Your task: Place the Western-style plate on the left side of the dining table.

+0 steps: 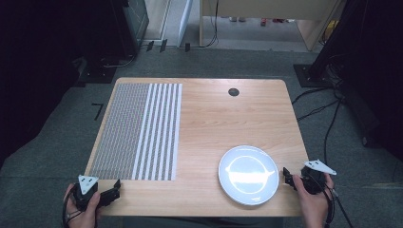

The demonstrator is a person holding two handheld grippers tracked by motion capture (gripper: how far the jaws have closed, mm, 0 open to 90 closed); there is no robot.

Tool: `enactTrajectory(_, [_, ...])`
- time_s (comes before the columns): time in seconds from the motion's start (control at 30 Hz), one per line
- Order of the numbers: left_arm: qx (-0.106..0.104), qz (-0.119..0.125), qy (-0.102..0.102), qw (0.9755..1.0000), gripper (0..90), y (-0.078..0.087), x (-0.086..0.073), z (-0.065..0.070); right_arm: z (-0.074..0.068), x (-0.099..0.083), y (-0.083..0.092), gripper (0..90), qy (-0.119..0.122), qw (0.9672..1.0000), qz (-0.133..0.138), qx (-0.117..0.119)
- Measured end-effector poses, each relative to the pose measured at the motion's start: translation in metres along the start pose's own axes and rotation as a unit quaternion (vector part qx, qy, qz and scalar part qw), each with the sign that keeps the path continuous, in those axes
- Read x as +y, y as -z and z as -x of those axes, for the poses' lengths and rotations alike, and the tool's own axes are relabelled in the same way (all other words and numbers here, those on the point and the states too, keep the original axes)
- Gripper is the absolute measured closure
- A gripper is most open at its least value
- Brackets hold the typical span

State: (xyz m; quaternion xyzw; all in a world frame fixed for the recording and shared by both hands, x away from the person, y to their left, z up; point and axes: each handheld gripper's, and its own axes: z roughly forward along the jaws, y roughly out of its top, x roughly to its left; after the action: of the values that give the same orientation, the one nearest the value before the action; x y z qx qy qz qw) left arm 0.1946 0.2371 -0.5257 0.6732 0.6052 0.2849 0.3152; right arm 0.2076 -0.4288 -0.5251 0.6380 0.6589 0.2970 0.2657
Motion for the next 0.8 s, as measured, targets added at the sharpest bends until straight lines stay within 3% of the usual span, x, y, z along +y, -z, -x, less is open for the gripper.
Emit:
enactTrajectory(0.17, [0.015,0.007,-0.006,0.9999,3.9,0.005,0.001,0.003,0.000,0.000,0.000,13.8,-0.005,1.0000,0.001,-0.001])
enactTrajectory(0.23, [0.010,0.008,-0.005,0.9999,3.8,0.007,0.002,0.005,0.000,0.000,0.001,15.8,-0.032,0.9994,0.009,-0.003])
enactTrajectory(0.3, [0.010,0.015,-0.010,0.9998,3.8,0.011,0.005,0.008,0.001,0.000,0.003,23.7,-0.070,0.9973,0.022,0.000])
enactTrajectory(0.33, [0.007,0.018,-0.010,0.9998,3.8,0.013,0.006,0.010,0.001,0.001,0.004,27.4,-0.075,0.9968,0.029,-0.001])
enactTrajectory(0.5, [-0.010,0.031,-0.016,0.9994,3.9,0.018,0.016,0.022,-0.001,0.007,0.014,45.5,-0.063,0.9953,0.073,-0.010])
enactTrajectory(0.57, [-0.029,0.031,-0.006,0.9991,3.9,0.020,0.021,0.027,-0.003,0.010,0.018,50.9,-0.053,0.9956,0.077,0.004])
enactTrajectory(0.63, [-0.045,0.039,-0.001,0.9982,3.9,0.024,0.028,0.034,-0.005,0.015,0.023,56.4,-0.055,0.9948,0.079,0.034])
enactTrajectory(0.73, [-0.053,0.052,-0.017,0.9971,3.9,0.027,0.039,0.049,-0.005,0.020,0.025,58.8,-0.055,0.9943,0.078,0.046])
enactTrajectory(0.8, [-0.063,0.062,-0.023,0.9958,3.9,0.027,0.046,0.061,-0.004,0.028,0.028,60.9,-0.067,0.9910,0.084,0.080])
